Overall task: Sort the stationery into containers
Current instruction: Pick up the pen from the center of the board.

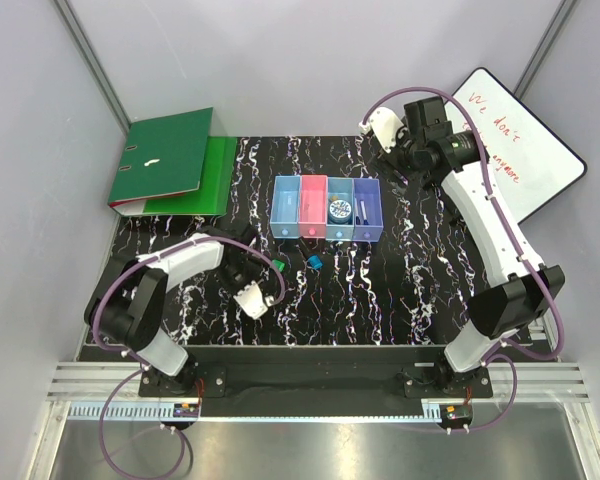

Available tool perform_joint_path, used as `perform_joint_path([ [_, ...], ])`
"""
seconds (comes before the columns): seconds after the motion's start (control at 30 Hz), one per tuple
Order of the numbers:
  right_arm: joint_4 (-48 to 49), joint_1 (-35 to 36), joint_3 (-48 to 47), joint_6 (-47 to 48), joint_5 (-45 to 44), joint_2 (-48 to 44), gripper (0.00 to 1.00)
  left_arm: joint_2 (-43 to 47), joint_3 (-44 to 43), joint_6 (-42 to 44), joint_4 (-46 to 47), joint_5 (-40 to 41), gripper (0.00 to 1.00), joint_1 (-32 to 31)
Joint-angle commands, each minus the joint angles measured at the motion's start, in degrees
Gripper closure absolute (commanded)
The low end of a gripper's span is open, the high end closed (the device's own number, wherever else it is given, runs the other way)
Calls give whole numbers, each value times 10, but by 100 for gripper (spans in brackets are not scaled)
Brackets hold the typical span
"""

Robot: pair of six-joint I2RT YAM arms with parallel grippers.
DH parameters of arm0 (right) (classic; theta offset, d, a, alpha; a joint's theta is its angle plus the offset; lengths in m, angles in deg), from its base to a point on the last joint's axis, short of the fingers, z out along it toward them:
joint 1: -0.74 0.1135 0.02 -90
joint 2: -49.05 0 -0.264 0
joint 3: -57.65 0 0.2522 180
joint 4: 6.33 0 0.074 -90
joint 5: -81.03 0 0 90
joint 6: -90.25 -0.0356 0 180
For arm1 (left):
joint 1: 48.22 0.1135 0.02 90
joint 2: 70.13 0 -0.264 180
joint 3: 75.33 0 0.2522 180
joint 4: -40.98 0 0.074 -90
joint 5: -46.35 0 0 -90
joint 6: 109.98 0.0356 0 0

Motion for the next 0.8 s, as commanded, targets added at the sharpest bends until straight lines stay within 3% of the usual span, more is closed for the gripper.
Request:
perform_joint_path([
  [0.0, 24, 3, 0, 4, -4, -29, 17, -14, -3, 11, -48, 9, 64, -5],
  [0.1, 26, 3, -4, 3, -4, -31, 17, -20, -2, -6, -50, 11, 77, -10],
  [0.37, 26, 3, -6, 1, -3, -37, 17, -62, -34, -103, -65, 27, 99, -34],
  [0.53, 26, 4, 2, 2, -7, -43, 17, -65, -62, -187, -68, 2, 100, -37],
  [0.77, 29, 3, 13, 2, -15, -52, 17, 10, -98, -263, -70, -52, 100, -37],
])
